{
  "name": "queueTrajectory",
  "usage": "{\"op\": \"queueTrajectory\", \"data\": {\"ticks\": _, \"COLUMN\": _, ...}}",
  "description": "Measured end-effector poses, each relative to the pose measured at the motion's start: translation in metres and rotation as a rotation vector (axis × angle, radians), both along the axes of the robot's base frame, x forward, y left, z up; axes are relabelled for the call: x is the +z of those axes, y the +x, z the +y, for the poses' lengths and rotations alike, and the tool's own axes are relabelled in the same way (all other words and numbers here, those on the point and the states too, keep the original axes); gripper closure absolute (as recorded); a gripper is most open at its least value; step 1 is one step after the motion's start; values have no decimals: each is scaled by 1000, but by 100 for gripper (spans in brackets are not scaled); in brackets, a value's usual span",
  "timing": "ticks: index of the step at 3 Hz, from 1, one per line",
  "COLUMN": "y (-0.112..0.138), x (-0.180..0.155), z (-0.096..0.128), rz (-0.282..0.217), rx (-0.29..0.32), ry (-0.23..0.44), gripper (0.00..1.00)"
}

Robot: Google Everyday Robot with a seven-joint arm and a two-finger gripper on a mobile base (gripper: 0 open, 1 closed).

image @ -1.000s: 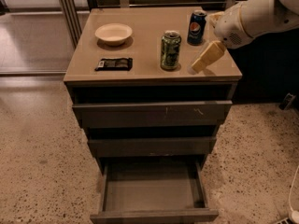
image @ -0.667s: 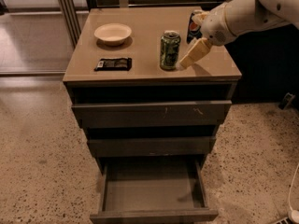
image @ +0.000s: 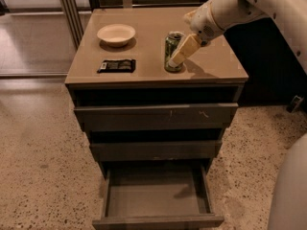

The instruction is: Place green can into bottom drawer

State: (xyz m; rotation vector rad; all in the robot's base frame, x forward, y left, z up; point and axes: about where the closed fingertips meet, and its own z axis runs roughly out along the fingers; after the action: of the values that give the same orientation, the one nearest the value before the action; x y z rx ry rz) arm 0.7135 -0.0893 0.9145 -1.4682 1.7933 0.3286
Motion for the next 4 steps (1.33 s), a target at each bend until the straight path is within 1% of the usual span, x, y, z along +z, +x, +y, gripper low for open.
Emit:
{"op": "queueTrajectory", "data": {"ticks": 1, "y": 9, "x": -10, "z": 7, "rz": 42, "rx": 12, "ry": -32, "gripper": 0}}
{"op": "queueTrajectory", "data": {"ticks": 2, "y": 16, "x": -19, "z": 7, "rz": 76, "rx": 9, "ry": -56, "gripper": 0}}
{"op": "queueTrajectory", "data": {"ticks": 3, "y": 31, "x": -25, "z": -2, "rz": 99, "rx": -18, "ry": -77, "gripper": 0}}
{"op": "queueTrajectory", "data": {"ticks": 4, "y": 36, "x": -29, "z": 2, "rz": 113, "rx": -19, "ry": -74, "gripper": 0}}
